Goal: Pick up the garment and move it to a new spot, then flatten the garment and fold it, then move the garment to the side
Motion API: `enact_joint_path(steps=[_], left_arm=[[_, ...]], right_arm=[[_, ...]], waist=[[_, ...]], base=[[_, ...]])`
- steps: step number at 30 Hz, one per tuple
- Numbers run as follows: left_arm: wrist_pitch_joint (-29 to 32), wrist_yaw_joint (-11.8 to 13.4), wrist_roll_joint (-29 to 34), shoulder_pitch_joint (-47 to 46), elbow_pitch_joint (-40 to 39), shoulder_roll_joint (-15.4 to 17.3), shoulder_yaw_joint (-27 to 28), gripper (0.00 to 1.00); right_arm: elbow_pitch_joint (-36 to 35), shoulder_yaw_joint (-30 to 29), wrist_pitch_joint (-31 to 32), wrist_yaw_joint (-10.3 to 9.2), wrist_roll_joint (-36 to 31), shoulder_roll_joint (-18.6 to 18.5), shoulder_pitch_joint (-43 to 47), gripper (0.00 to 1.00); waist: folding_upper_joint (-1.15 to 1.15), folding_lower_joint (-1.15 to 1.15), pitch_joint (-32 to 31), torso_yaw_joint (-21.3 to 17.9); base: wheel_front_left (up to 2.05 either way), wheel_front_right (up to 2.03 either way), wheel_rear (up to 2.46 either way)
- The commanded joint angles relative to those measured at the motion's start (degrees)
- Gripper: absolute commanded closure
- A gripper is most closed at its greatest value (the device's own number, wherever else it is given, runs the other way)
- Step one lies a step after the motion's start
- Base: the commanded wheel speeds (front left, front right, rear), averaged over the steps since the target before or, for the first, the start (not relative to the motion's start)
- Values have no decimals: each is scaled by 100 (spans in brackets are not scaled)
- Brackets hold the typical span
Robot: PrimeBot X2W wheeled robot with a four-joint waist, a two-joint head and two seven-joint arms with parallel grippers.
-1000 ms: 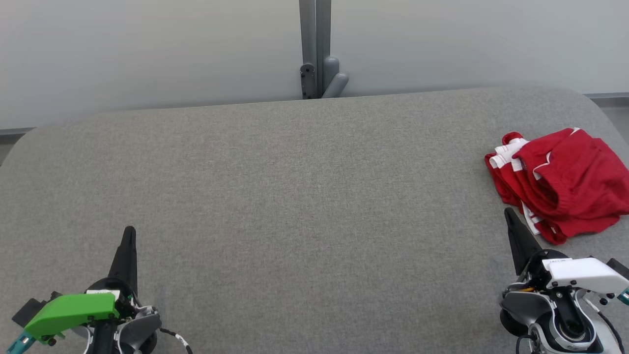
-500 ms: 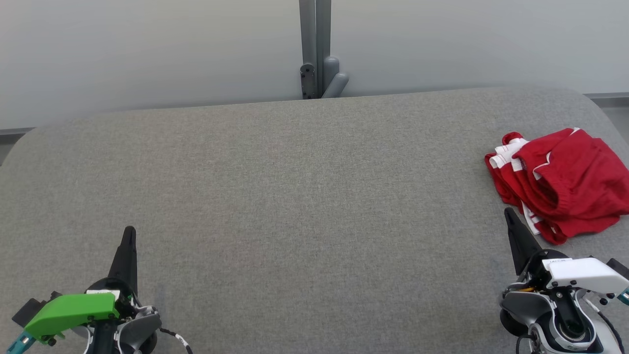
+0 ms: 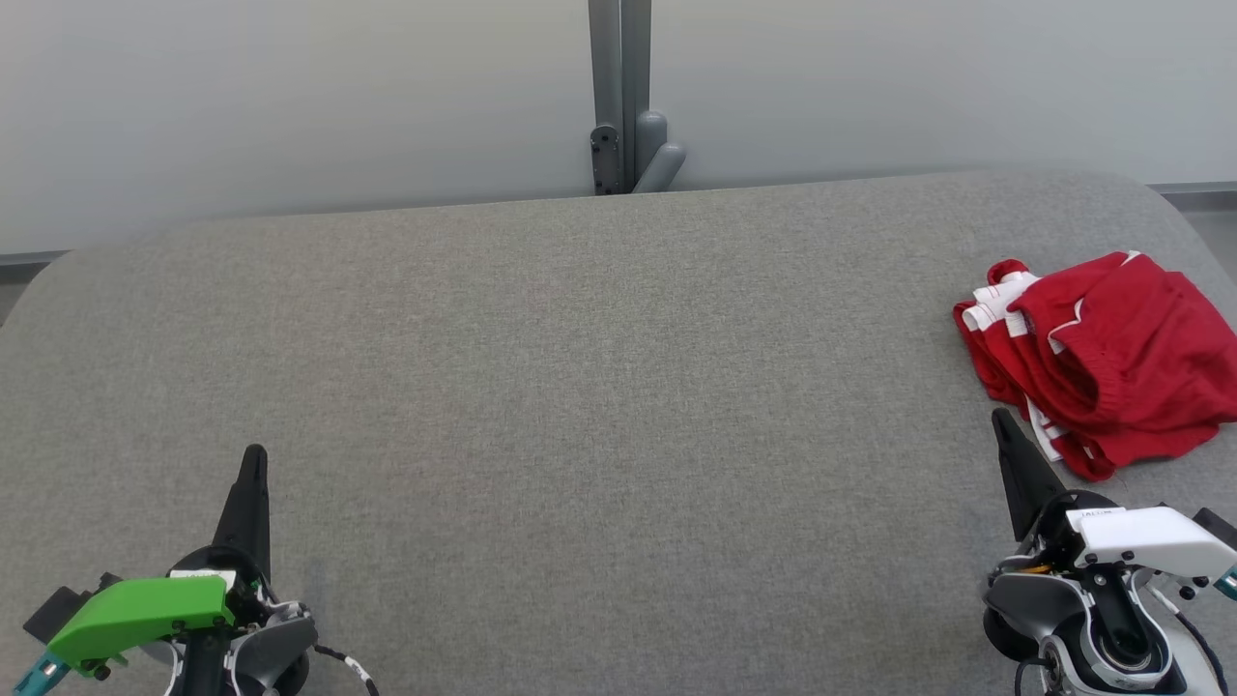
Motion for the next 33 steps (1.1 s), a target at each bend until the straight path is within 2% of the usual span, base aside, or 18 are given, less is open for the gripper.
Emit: enact_joint_path(steps=[1,33], left_arm=[[25,-27,-19,-64,-30,38,1,100],[24,-26,-19,-65,-30,38,1,100]], right_arm=[[-27,-4,8,2,37,-28,75,100],[-27,-4,7,2,38,-28,75,100]], waist=[[0,0,0,0],[0,0,0,0]], base=[[0,0,0],[0,0,0]])
